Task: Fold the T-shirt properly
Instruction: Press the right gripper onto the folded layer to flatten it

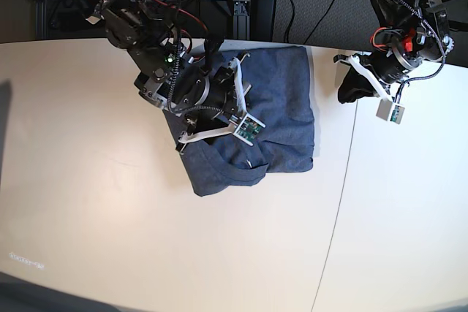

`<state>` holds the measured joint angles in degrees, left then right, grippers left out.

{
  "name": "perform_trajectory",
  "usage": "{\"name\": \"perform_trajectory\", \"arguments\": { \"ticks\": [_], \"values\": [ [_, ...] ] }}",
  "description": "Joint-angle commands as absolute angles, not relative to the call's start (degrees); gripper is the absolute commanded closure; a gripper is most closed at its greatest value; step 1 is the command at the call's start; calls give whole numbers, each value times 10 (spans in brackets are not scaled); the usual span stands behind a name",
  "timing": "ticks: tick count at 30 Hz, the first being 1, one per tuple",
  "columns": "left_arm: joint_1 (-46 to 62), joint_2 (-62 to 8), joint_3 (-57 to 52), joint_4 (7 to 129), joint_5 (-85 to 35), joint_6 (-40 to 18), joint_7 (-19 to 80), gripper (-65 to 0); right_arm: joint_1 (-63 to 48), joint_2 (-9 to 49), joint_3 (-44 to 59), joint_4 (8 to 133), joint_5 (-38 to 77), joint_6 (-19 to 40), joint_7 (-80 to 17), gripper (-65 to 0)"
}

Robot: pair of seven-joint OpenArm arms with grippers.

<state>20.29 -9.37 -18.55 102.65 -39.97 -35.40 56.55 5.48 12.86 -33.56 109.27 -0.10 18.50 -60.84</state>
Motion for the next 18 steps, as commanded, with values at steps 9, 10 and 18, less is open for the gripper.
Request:
{"name": "perform_trajectory", "arguments": {
  "ticks": [9,10,18],
  "values": [
    [200,-97,-187,1037,-409,-376,555,0,62,84,-334,1042,12,164,-594,-263],
    [200,-97,-187,1037,-409,-376,555,0,62,75,-334,1030,-2,158,-598,-263],
    [200,-107,-187,1037,-409,-376,555,0,62,55,-334,1015,-88,104,-603,-263]
  ]
}}
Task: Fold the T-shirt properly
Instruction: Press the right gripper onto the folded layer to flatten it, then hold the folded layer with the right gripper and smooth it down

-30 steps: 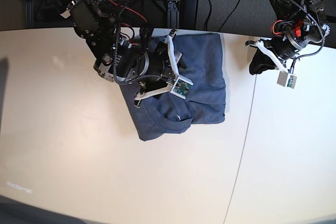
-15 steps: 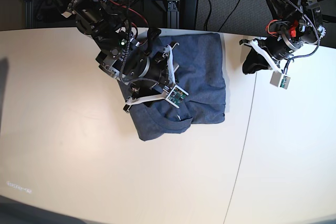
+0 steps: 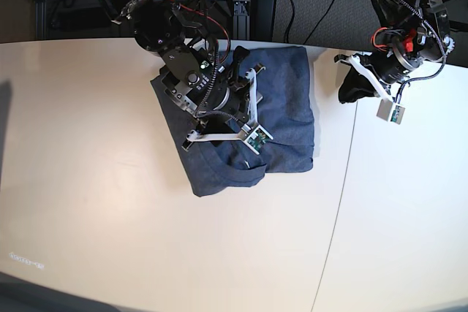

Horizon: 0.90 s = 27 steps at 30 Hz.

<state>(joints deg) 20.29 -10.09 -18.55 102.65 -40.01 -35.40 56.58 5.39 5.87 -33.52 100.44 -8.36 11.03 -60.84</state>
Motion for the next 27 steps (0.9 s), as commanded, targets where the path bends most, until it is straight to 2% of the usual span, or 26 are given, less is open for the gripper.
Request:
{"name": "perform_trajectory", "arguments": {
  "ticks": [1,7,13,15,21,27],
  "values": [
    [200,-108,-187,1037,-409,-376,555,0,62,55,-334,1015,-91,102,-607,-263],
    [200,-115,-187,1037,-409,-376,555,0,62,55,-335,1015,-88,100,-616,-263],
    [200,-115,-187,1037,-409,-376,555,0,62,55,-335,1015,-92,74,-617,-260],
    [200,-115,-187,1037,-409,-376,555,0,62,55,-335,1015,-92,73,-617,-216],
    [200,-115,-187,1037,-409,-376,555,0,62,55,-335,1015,-94,67,-610,-15],
    [201,-115,-187,1036,-394,-378,564,0,62,55,-335,1015,-117,67,-579,0]
  ]
}}
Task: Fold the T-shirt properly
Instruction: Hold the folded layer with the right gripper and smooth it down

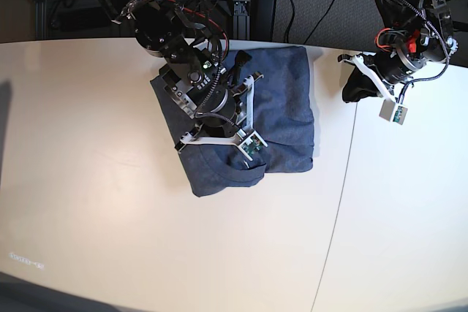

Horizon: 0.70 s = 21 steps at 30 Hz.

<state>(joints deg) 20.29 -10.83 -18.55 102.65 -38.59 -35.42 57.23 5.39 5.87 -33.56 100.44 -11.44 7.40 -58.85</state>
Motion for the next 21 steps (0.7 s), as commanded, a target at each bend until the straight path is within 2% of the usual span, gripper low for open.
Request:
{"name": "perform_trajectory", "arguments": {
  "ticks": [1,11,13,15,16,21],
  "values": [
    [200,-115,-187,1033,-385,-377,564,0,62,55,-335,1015,-116,67,-572,0],
    [200,-126,-187,975,-384,-377,564,0,62,55,-335,1015,-68,67,-575,-8],
    [200,-126,-187,975,-389,-377,564,0,62,55,-335,1015,-53,67,-575,-178],
    [200,-126,-187,975,-397,-378,564,0,62,55,-335,1015,-58,68,-577,-285],
    [200,-126,-187,975,-397,-378,564,0,62,55,-335,1015,-63,68,-580,-303],
    [200,-126,-187,975,-397,-378,564,0,55,55,-335,1013,-67,66,-586,-306]
  ]
}}
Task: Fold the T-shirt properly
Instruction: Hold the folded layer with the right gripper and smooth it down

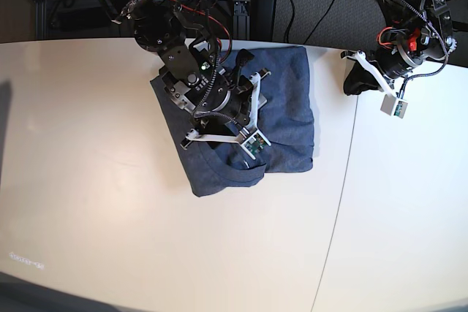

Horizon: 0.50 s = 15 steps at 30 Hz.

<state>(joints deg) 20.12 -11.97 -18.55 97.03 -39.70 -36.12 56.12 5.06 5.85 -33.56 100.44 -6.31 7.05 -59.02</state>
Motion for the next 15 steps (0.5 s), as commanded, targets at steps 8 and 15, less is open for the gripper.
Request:
{"name": "perform_trajectory", "arguments": {
  "ticks": [8,15],
  "values": [
    [200,-126,-187,975,-397,-378,564,0,49,57,-335,1007,-101,62,-592,-305],
    [200,-126,-187,975,-397,-378,564,0,49,59,-334,1007,-101,57,-594,-303]
  ]
}}
